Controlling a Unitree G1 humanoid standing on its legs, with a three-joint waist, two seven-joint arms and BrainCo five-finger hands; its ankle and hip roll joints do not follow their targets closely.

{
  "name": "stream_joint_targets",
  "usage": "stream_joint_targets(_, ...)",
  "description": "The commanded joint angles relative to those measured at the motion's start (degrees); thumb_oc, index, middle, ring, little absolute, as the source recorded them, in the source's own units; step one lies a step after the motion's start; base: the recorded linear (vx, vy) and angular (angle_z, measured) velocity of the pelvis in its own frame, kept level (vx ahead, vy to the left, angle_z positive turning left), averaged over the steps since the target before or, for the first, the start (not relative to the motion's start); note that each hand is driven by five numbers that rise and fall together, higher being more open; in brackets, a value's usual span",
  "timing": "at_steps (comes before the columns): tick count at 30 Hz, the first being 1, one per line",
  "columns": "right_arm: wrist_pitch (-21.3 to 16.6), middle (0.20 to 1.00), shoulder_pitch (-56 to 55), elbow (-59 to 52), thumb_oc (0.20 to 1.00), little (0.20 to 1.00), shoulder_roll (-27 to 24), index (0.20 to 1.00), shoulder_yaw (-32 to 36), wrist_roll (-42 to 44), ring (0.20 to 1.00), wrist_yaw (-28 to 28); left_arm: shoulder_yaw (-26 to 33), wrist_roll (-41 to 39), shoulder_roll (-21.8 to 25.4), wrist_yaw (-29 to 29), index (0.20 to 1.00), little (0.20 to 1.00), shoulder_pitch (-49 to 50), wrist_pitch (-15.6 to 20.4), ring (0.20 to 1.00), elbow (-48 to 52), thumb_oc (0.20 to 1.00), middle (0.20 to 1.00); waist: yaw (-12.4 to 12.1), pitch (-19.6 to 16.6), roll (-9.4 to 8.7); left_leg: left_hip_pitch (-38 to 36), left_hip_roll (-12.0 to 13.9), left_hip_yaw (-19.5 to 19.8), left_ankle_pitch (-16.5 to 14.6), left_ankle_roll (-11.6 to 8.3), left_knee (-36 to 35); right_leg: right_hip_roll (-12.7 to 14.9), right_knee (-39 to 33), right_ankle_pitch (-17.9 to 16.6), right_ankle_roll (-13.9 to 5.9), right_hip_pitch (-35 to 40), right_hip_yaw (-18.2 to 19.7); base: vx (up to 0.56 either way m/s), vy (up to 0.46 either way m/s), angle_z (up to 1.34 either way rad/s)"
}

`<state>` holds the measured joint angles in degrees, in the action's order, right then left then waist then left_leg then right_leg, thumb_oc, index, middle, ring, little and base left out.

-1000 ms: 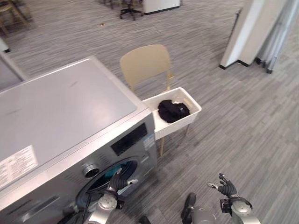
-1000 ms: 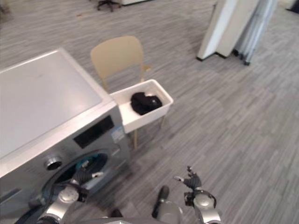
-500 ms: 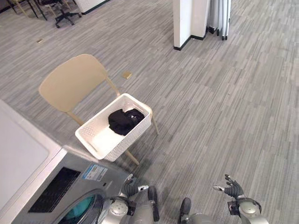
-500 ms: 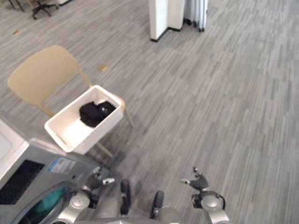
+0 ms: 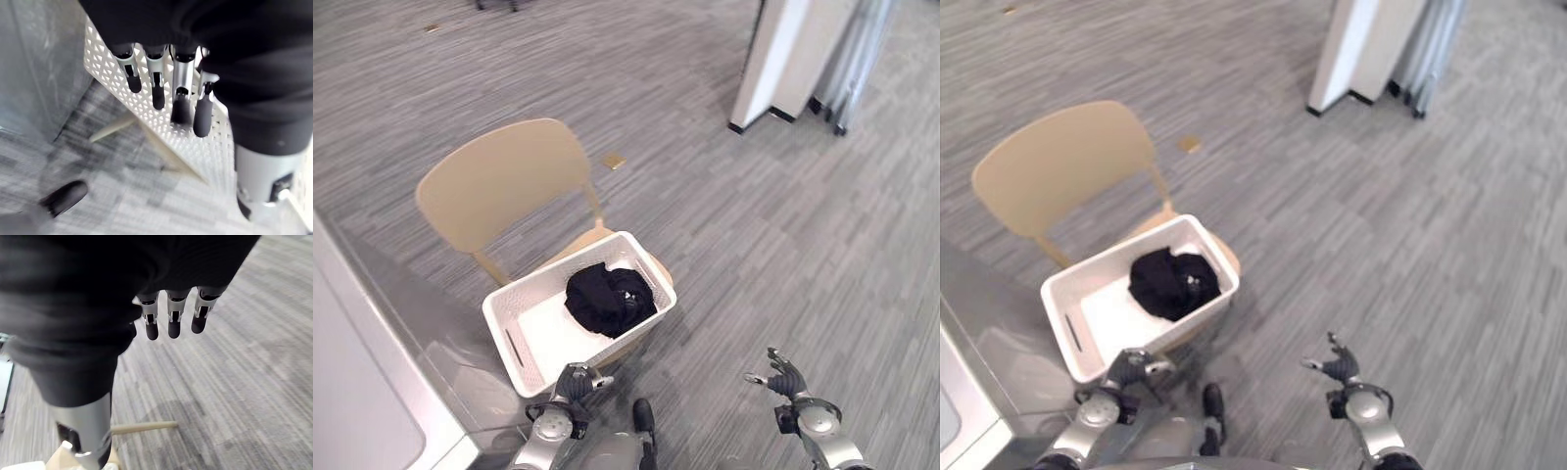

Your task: Grab the laundry basket,head to the washer,open it,put in the laundry and shut it.

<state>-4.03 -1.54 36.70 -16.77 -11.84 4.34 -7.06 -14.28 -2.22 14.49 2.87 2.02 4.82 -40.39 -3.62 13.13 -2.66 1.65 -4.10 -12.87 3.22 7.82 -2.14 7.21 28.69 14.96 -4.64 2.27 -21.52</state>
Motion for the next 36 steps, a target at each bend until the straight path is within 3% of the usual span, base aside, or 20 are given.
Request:
stream_joint_targets(1,-1.4,1.000,0.4,0.6,1.000,1.000,-1.6,1.000,1.6,-1.4,1.000,-0.2,1.7,-1.0,4.9,1.5,1.000,1.000,1.7,1.5,1.000,2.3,1.000,1.000,-1.1,-2.3,1.74,2.9,4.8,-1.5,-3.2,-6.19,3.2,-0.1,-12.9,-7.1,-2.00,-5.2,2.2,0.02,-0.078,0.98)
stream_joint_targets(3,-1.3,1.000,0.6,0.6,1.000,1.000,-2.0,1.000,2.3,-0.7,1.000,-0.5,1.5,-1.0,4.8,1.5,1.000,1.000,1.4,1.6,1.000,2.4,1.000,1.000,-0.4,-2.2,1.90,2.2,4.0,1.9,-3.3,-6.11,2.6,-1.2,-16.6,-9.0,-2.01,-7.3,6.1,0.09,-0.090,0.98)
stream_joint_targets(6,-1.3,1.000,0.5,0.5,1.000,1.000,-2.0,1.000,2.9,0.0,1.000,-0.9,1.3,-0.7,4.3,1.5,1.000,1.000,0.9,1.6,1.000,2.1,1.000,1.000,1.0,-1.4,1.74,1.1,2.2,8.2,-3.5,-6.02,2.3,-4.2,-20.0,-11.5,-2.67,-10.7,17.0,0.10,-0.097,1.29)
stream_joint_targets(7,-1.3,1.000,0.5,0.5,1.000,1.000,-2.0,1.000,2.9,0.0,1.000,-0.9,1.3,-0.7,4.3,1.5,1.000,1.000,0.9,1.6,1.000,2.1,1.000,1.000,1.0,-1.5,1.74,1.2,2.2,8.1,-3.5,-6.03,2.3,-4.2,-20.1,-11.7,-2.66,-10.8,17.0,0.05,-0.080,1.65)
stream_joint_targets(9,-1.5,1.000,0.0,0.0,1.000,1.000,-2.2,1.000,3.4,0.5,1.000,-0.8,0.4,-0.2,4.2,1.3,1.000,1.000,0.2,1.5,1.000,1.9,1.000,1.000,1.7,-1.1,1.17,1.2,1.0,12.3,-4.1,-6.02,3.5,-5.6,-21.5,-13.0,-2.30,-11.3,21.9,0.05,-0.129,1.63)
stream_joint_targets(10,-1.6,1.000,-0.4,0.0,1.000,1.000,-2.4,1.000,3.5,0.4,1.000,-0.4,0.3,-0.3,4.2,0.9,1.000,1.000,0.3,1.6,1.000,2.1,1.000,1.000,1.5,-1.0,0.63,1.5,0.4,13.7,-4.5,-6.21,4.4,-5.1,-22.7,-13.6,-2.38,-10.4,22.3,0.04,-0.151,1.26)
stream_joint_targets(13,-2.1,1.000,-0.5,-0.6,1.000,1.000,-3.3,1.000,2.9,-1.4,1.000,0.4,0.5,-0.9,3.8,-0.3,1.000,1.000,1.8,1.2,1.000,2.3,1.000,1.000,0.7,-2.1,-0.03,2.7,0.4,16.8,-4.8,-7.55,6.0,-4.4,-26.8,-14.2,-1.58,-6.6,18.3,0.08,-0.275,1.53)
stream_joint_targets(18,-3.4,1.000,0.4,-9.2,1.000,1.000,-9.3,1.000,1.4,-10.9,1.000,-0.4,1.6,-0.2,4.1,-0.9,1.000,1.000,3.5,1.1,1.000,2.8,1.000,1.000,-1.1,-1.6,-0.39,5.0,0.7,18.9,-3.6,-9.36,7.1,-4.0,-28.6,-13.4,-0.99,-3.9,12.2,0.00,-0.138,0.68)
stream_joint_targets(20,-4.0,1.000,0.5,-13.6,1.000,1.000,-12.4,1.000,1.5,-14.3,1.000,-0.7,1.8,0.4,4.0,-0.9,1.000,1.000,3.8,1.3,1.000,2.7,1.000,1.000,-0.9,-1.3,-0.48,6.0,1.4,17.7,-3.1,-9.77,7.2,-3.4,-29.0,-12.9,-0.91,-3.3,9.4,-0.02,-0.065,1.16)
stream_joint_targets(26,-4.0,1.000,3.9,-20.4,1.000,1.000,-20.2,1.000,-2.5,-23.0,1.000,0.7,2.5,2.5,4.8,0.2,1.000,1.000,3.0,1.8,1.000,1.0,1.000,1.000,-0.8,-0.5,-1.02,7.5,5.9,6.4,-3.4,-9.12,7.1,-1.9,-28.9,-11.6,-0.62,-2.7,2.7,-0.01,-0.027,0.74)
stream_joint_targets(33,-3.6,1.000,15.4,-13.8,1.000,1.000,-24.4,1.000,-12.3,-29.5,1.000,-0.4,3.3,2.5,6.9,1.5,1.000,1.000,2.5,2.8,1.000,-1.2,1.000,1.000,-4.2,0.6,-1.65,9.1,5.9,6.3,-2.6,-8.97,6.1,-1.1,-26.9,-10.4,-0.71,-4.2,0.0,0.07,0.029,0.24)
stream_joint_targets(36,-1.6,1.000,25.2,-2.6,1.000,1.000,-24.1,1.000,-19.1,-35.4,1.000,-4.4,3.3,-0.1,7.5,3.6,1.000,1.000,0.1,3.6,1.000,-2.4,1.000,1.000,-6.6,2.7,-0.83,12.2,5.3,7.6,-1.2,-9.19,5.7,-0.3,-24.8,-10.3,-0.60,-7.4,-1.3,0.01,0.053,0.26)
